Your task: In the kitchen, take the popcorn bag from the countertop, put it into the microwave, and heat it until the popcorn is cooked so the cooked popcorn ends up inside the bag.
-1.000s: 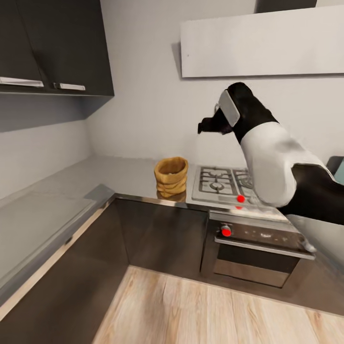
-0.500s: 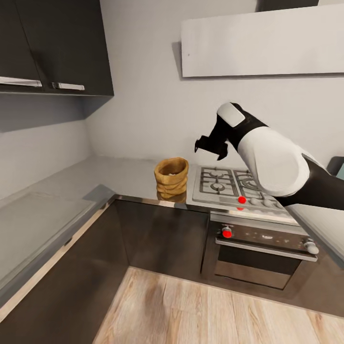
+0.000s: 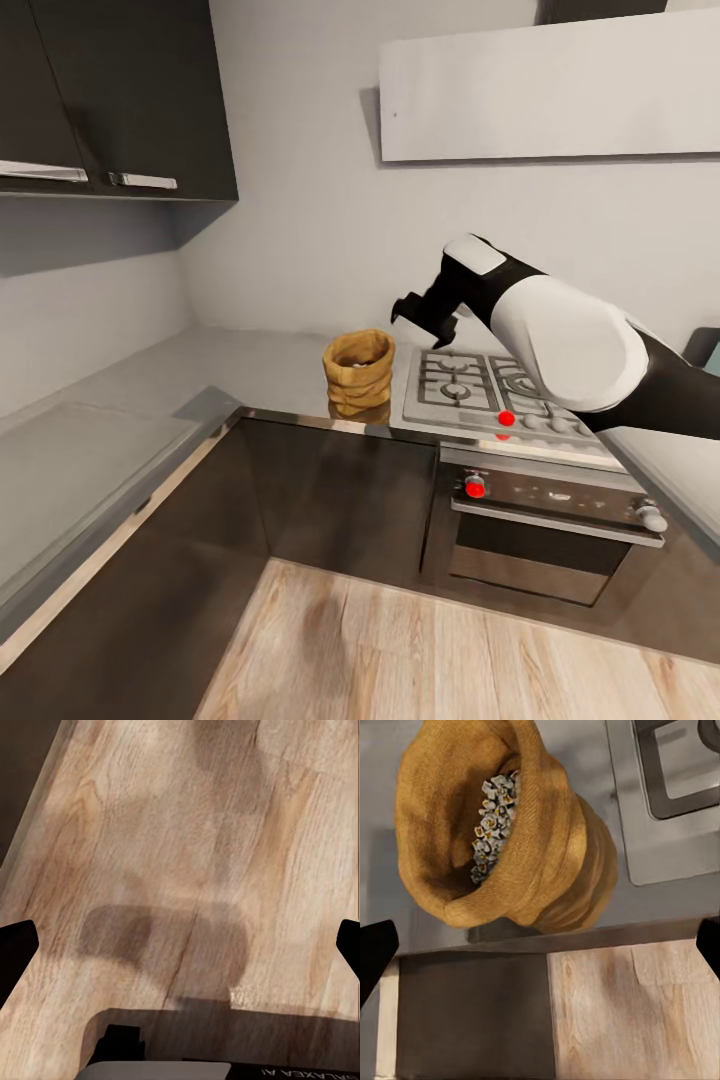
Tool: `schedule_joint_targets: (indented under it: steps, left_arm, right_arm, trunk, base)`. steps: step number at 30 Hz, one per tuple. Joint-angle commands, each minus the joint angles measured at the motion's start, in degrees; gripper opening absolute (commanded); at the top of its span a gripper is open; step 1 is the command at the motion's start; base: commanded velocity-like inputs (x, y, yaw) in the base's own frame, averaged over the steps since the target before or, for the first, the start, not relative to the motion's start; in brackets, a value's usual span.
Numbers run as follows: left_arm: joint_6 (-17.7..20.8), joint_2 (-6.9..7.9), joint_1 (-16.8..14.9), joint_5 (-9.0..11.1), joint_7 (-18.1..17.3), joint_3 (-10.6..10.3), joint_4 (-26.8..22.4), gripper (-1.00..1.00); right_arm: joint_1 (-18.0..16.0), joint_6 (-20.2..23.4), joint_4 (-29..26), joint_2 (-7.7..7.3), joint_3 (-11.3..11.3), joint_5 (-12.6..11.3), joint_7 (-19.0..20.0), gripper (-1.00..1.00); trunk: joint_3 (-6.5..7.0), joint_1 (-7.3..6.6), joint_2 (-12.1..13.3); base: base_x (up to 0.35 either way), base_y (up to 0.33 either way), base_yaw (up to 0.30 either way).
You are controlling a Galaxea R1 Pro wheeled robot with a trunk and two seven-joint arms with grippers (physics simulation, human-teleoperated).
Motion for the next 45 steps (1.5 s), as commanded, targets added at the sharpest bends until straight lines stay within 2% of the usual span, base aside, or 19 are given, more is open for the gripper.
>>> schedule_joint_targets:
  steps: [1, 9, 14, 26, 34, 45]
  left_arm:
    - [-0.17, -0.08, -0.03, -0.01, -0.02, 0.28, 0.02, 1.0]
    - [-0.16, -0.14, -0.06, 0.08, -0.02, 0.3, 0.04, 1.0]
    - [-0.12, -0.15, -0.11, 0.56, -0.01, 0.4, 0.06, 1.0]
    - [-0.16, -0.15, -0.03, -0.06, -0.02, 0.32, 0.1, 1.0]
    - [-0.13, -0.15, -0.03, -0.1, -0.02, 0.33, 0.07, 1.0]
    - [-0.16, -0.15, -0.03, -0.05, -0.02, 0.33, 0.07, 1.0]
  right_arm:
    - [-0.01, 0.3, -0.14, 0.02, 0.14, -0.46, -0.06, 1.0]
    - [0.72, 0.39, -0.13, 0.02, 0.1, -0.46, 0.62, 1.0]
    - [0.77, 0.44, -0.13, 0.02, 0.13, -0.46, 0.62, 1.0]
    - [0.77, 0.45, -0.13, 0.02, 0.13, -0.45, 0.48, 1.0]
    - [0.69, 1.17, -0.13, 0.02, 0.14, -0.4, 0.58, 1.0]
    - [0.7, 1.41, -0.13, 0.02, 0.14, -0.39, 0.74, 1.0]
  trunk:
    - [-0.06, 0.0, -0.03]
    - [-0.06, 0.0, -0.03]
    - [-0.06, 0.0, -0.03]
    - [-0.06, 0.0, -0.03]
    - [-0.06, 0.0, -0.03]
    - [-0.06, 0.0, -0.03]
  base:
    - [0.0, 0.0, 0.0]
    - [0.081, 0.017, 0.0]
    - [0.224, 0.238, 0.0]
    - [0.039, 0.059, -0.002]
    - [0.0, 0.001, -0.199]
    - [0.103, 0.216, -0.023]
